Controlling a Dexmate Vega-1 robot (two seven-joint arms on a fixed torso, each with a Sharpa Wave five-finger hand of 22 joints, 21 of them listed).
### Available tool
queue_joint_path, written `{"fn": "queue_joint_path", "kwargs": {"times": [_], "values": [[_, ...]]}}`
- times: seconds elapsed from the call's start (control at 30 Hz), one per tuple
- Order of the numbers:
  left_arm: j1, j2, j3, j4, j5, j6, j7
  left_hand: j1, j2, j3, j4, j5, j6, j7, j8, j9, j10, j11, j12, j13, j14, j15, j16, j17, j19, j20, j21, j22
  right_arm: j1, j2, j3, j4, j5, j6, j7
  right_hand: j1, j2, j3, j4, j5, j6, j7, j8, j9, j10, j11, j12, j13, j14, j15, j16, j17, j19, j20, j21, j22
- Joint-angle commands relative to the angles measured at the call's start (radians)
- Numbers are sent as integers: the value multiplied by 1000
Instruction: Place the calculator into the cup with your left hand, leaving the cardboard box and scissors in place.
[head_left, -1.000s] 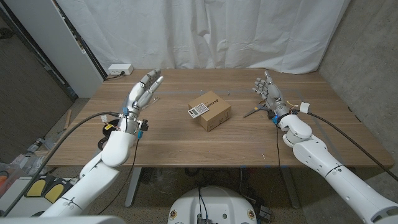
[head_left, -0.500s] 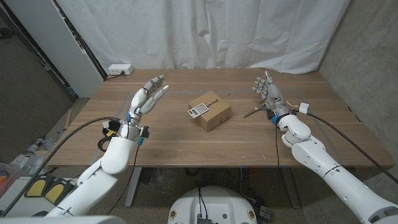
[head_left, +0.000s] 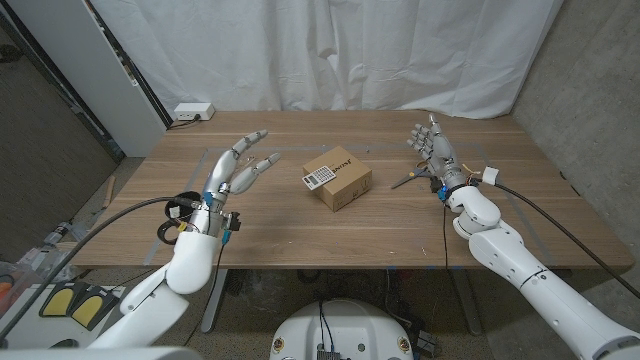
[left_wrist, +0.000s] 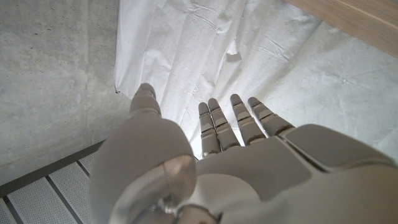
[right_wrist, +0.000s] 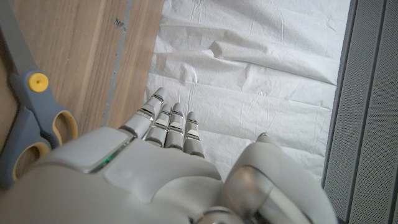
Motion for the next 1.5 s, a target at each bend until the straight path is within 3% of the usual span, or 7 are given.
{"fn": "queue_joint_path", "kwargs": {"times": [0.03,0.4,0.6,0.97,1.1,1.43,1.5], "values": [[22,-3,21,-39,178,105,95,22,-4,-1,-12,8,35,-4,11,1,24,-10,3,3,10,-88,0,2,-9,-10,-1,2,-13,8,7,-6,7,11,-8,8,1,3,-5,-2,9,-3,-1,3,12,-3,8,4,13,1,6,4,7,-1,1,6],[7,37,69,-53,331,227,154,54,-10,0,-19,18,121,-57,25,-2,105,-29,-3,1,11,-113,-4,1,-139,-17,-16,1,-22,15,8,-9,3,20,-17,6,1,2,-6,-2,12,-3,-1,3,13,-3,7,4,15,-1,5,4,9,0,1,6],[15,44,92,-35,373,223,247,112,-23,7,-34,32,232,-111,48,-5,189,-30,-5,0,46,-67,4,0,-144,16,5,-1,-22,17,10,-6,5,20,-21,4,1,1,-6,-2,15,-4,0,3,18,-5,8,4,18,-1,5,4,10,0,0,6],[66,119,98,-111,464,389,193,139,-36,6,-32,40,174,-129,7,-5,144,-30,-39,0,5,-59,-12,2,-178,32,0,0,-20,29,12,10,17,36,-9,2,0,-1,-7,-2,21,-6,1,4,20,-6,7,4,20,-1,4,4,12,0,-1,6],[85,134,95,-126,478,421,202,156,-39,6,-30,46,172,-136,-4,-4,134,-31,-40,1,-11,-129,-13,2,-191,-1,1,0,-18,29,13,9,16,40,-8,2,0,-1,-7,-2,23,-6,1,4,23,-5,7,4,21,-3,4,5,12,1,-1,6],[80,173,140,-162,608,568,177,178,-36,12,-33,50,177,-140,-6,-1,135,-32,-39,2,-19,-145,-14,1,-197,-9,2,-1,-4,49,17,32,34,65,10,-3,0,-3,-6,-2,26,-7,1,4,28,-6,8,5,26,-2,5,5,16,0,-1,7],[74,187,148,-167,626,588,163,187,-38,12,-32,51,179,-140,-8,1,137,-32,-38,2,-19,-156,-12,1,-206,-48,1,-1,-4,51,19,33,35,68,7,-3,0,-3,-6,-2,27,-8,1,4,28,-6,8,5,27,-2,5,5,16,-1,-1,7]]}}
